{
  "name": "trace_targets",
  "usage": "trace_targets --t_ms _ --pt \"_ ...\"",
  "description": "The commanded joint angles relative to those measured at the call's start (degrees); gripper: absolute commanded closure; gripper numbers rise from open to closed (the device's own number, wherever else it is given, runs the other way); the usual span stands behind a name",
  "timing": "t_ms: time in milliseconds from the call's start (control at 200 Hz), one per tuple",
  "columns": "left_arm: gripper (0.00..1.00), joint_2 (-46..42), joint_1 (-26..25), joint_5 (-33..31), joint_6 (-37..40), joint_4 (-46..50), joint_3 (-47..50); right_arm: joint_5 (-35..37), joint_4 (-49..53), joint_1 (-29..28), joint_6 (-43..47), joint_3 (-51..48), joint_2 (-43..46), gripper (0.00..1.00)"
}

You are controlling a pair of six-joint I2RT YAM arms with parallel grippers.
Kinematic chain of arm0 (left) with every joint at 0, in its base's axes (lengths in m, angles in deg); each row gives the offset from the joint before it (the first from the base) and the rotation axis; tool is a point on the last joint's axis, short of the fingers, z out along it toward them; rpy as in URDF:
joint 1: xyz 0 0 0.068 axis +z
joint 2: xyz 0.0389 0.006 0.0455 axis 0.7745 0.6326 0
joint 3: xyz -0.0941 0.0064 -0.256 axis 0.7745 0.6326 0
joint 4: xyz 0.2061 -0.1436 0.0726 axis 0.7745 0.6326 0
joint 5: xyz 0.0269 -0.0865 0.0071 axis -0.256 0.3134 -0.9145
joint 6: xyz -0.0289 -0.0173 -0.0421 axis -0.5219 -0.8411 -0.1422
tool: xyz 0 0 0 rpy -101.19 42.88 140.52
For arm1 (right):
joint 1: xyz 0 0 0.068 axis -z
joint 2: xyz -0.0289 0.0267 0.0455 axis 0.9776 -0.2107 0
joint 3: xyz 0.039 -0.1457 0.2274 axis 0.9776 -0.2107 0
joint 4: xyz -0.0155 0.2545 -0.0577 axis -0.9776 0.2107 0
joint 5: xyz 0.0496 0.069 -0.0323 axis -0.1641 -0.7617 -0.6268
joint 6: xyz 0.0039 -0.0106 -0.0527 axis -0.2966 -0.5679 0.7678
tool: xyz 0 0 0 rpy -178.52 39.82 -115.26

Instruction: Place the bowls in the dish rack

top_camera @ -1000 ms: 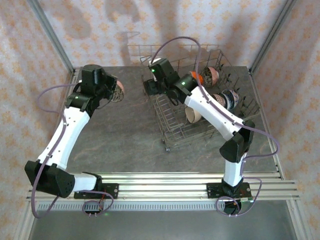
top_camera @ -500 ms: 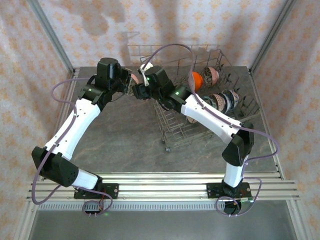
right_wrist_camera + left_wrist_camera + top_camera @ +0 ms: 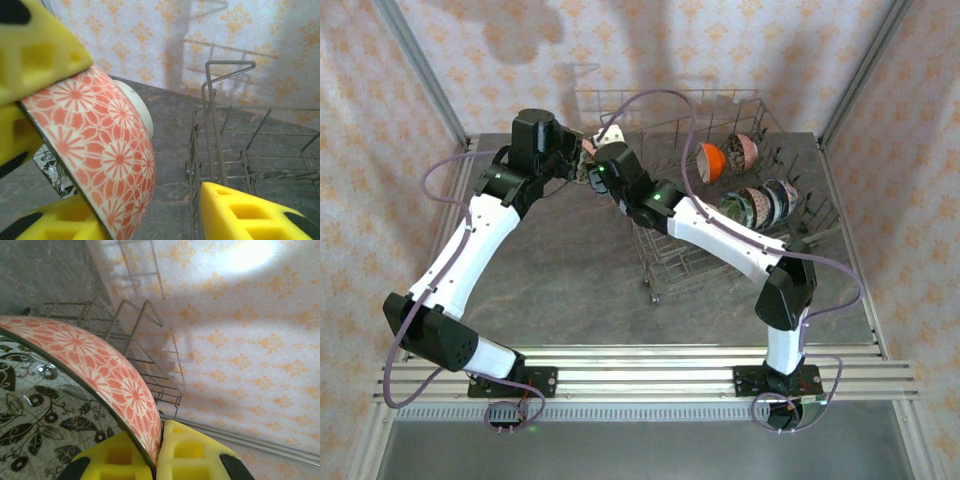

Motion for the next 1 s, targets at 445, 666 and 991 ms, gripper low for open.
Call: trace_targets --t_ms 445,666,991 --pt "0.95 0.75 1.97 3.04 -2.3 -4.0 -0.6 13.58 -8.36 -2.98 3.63 3.31 -3.51 0.87" --pt "0.67 0.7 3.25 4.89 -2.85 -6.94 0.29 14.53 -7.29 -3.1 2.96 5.71 -4.49 0.94" --pt "0.26 0.87 5.87 8.23 -0.77 -11.06 -0.85 21.23 -2.32 -2.41 3.72 13.44 -8.49 0.99"
